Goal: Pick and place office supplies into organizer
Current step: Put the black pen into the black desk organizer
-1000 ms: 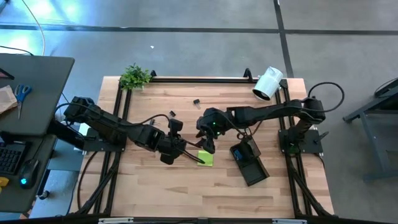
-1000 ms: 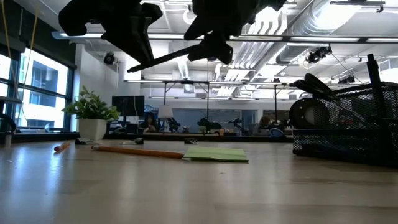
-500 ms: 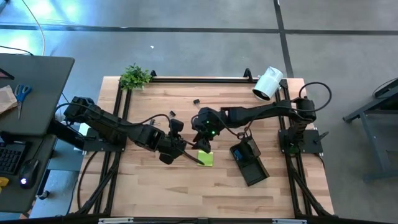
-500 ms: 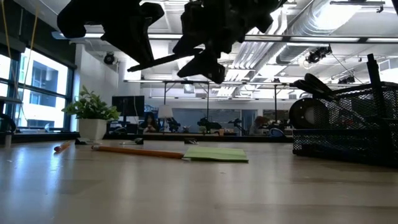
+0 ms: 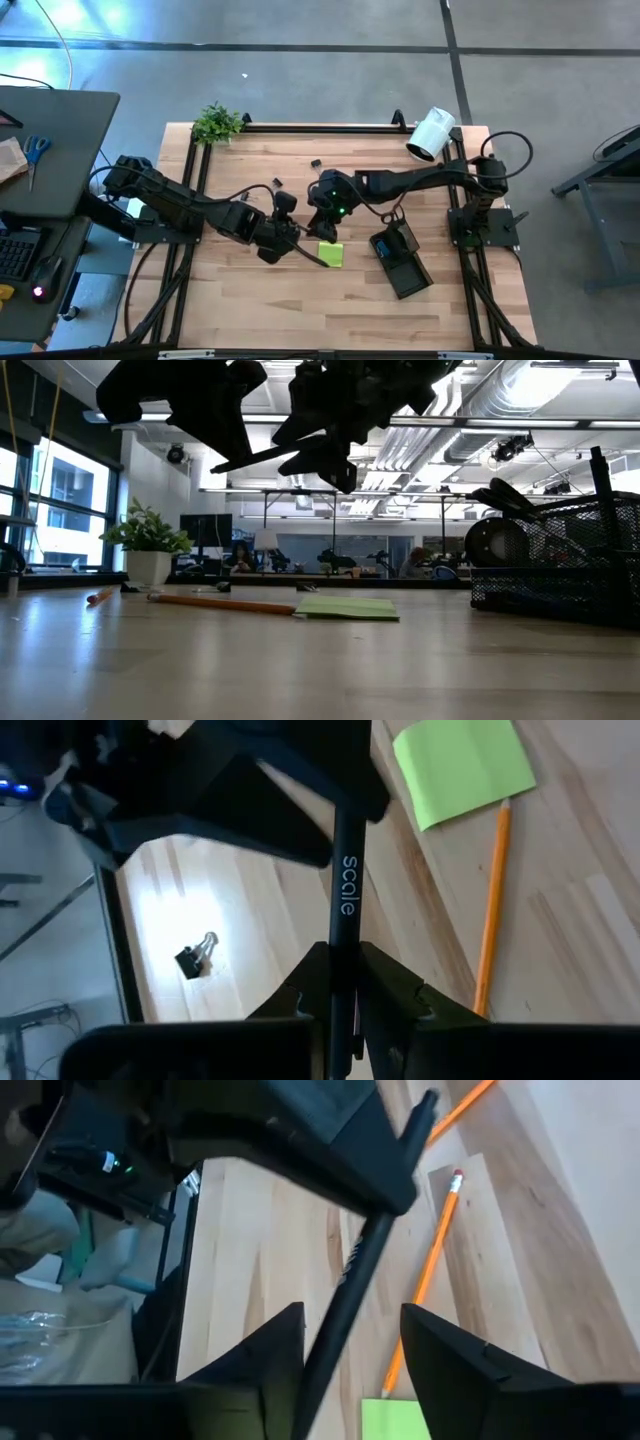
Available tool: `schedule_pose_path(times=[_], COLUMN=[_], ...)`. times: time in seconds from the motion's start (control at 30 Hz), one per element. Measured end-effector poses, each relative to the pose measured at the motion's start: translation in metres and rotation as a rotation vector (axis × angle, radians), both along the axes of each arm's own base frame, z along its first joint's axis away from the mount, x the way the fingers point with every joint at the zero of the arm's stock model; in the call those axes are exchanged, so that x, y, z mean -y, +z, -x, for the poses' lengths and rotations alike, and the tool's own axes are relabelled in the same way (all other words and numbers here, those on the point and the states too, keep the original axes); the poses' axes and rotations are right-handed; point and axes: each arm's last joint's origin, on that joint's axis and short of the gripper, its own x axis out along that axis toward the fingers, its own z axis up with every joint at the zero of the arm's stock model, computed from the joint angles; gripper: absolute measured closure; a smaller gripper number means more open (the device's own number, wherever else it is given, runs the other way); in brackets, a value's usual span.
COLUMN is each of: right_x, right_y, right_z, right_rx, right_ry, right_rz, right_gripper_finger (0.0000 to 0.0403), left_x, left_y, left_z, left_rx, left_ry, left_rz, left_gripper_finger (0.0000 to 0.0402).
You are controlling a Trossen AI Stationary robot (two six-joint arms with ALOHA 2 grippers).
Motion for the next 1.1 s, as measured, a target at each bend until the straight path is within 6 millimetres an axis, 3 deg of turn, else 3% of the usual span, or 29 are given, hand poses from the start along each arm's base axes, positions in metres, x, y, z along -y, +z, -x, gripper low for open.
schedule_pose_path(times=[0.27,0.53,0.63,0.8,0.97,1.1], right_x=[-0.001,-0.004,-0.004,0.000,0.005,0.003], right_y=[0.000,-0.005,-0.006,-0.010,0.004,0.034], right_z=[0.000,0.002,0.004,0.010,0.022,0.039], right_rx=[0.008,-0.006,-0.027,-0.096,-0.136,-0.094], right_ry=[0.012,0.043,0.037,-0.015,-0.103,-0.187], right_rz=[0.025,0.116,0.175,0.286,0.445,0.534], right_gripper_finger=[0.0293,0.0387,0.0382,0.0387,0.0385,0.0374], left_x=[0.001,0.002,0.002,-0.001,-0.005,-0.005], left_y=[0.002,0.003,0.003,0.005,0.025,0.042], left_z=[-0.004,-0.006,-0.007,-0.003,0.011,0.022], left_rx=[0.041,0.066,0.075,0.078,0.157,0.263], left_ry=[-0.014,-0.021,-0.020,0.059,0.114,0.101], left_rz=[-0.007,0.043,0.047,-0.051,-0.017,0.101], left_gripper_finger=[0.0383,0.0380,0.0361,0.0295,0.0244,0.0233])
